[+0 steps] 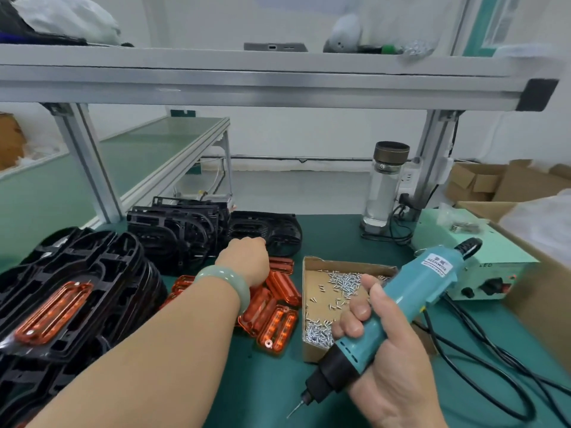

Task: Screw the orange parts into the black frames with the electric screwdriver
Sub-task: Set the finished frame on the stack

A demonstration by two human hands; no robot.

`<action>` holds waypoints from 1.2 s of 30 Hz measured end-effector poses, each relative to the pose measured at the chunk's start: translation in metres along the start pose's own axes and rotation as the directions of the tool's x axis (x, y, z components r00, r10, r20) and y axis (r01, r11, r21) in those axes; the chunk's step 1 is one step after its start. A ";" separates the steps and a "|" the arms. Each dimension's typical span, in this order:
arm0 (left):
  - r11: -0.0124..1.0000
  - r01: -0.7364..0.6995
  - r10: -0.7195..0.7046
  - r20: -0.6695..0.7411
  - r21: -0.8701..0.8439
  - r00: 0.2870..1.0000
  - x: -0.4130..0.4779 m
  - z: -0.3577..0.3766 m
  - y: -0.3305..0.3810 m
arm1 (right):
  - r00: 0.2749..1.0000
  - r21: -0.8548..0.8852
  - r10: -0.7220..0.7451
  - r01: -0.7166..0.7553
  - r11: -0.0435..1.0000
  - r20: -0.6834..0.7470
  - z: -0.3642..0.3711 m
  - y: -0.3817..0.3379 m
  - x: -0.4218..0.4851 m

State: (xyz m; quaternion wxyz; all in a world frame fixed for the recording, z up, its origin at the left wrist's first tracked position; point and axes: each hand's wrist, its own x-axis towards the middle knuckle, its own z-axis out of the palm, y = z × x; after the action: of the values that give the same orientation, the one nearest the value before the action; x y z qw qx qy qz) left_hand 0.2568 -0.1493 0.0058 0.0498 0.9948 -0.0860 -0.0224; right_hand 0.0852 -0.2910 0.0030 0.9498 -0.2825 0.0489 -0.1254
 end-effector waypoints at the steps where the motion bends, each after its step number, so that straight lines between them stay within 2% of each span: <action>1: 1.000 0.014 -0.014 0.031 -0.007 0.999 0.002 0.000 0.001 | 1.000 -0.001 0.003 -0.003 1.000 0.000 0.000 0.000 0.000; 5: 0.999 0.039 -0.036 0.132 -0.016 0.991 0.009 0.001 0.004 | 1.000 -0.003 0.016 -0.016 1.000 -0.001 0.000 0.000 0.000; 9: 0.997 0.070 -0.064 0.111 -0.046 0.992 0.006 0.000 0.005 | 1.000 -0.020 0.009 -0.009 1.000 0.006 0.001 0.000 -0.001; 12: 0.998 0.067 -0.067 0.104 -0.002 0.992 0.004 -0.001 0.004 | 1.000 -0.022 0.008 -0.008 1.000 0.011 0.001 0.001 -0.001; 17: 0.998 -0.027 0.023 0.066 0.063 0.998 0.005 -0.006 0.005 | 1.000 -0.030 0.002 -0.001 1.000 0.021 0.002 0.002 -0.001; 22: 1.000 -0.011 0.011 0.036 0.005 0.999 0.010 -0.005 0.007 | 1.000 -0.016 0.001 -0.001 1.000 0.026 0.000 0.000 -0.001; 28: 0.999 -0.009 0.010 -0.054 0.034 0.999 0.006 0.000 0.005 | 1.000 -0.008 -0.009 0.009 1.000 0.024 0.001 -0.001 0.000; 36: 0.999 -0.045 0.045 -0.045 -0.012 0.998 -0.003 -0.006 0.002 | 1.000 -0.005 -0.014 0.015 1.000 0.023 0.000 -0.002 -0.002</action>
State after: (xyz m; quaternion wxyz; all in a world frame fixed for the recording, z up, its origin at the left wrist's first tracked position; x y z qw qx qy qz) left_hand 0.2536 -0.1499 0.0118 0.0586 0.9925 -0.1070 0.0003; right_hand 0.0834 -0.2922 0.0047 0.9486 -0.2868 0.0364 -0.1290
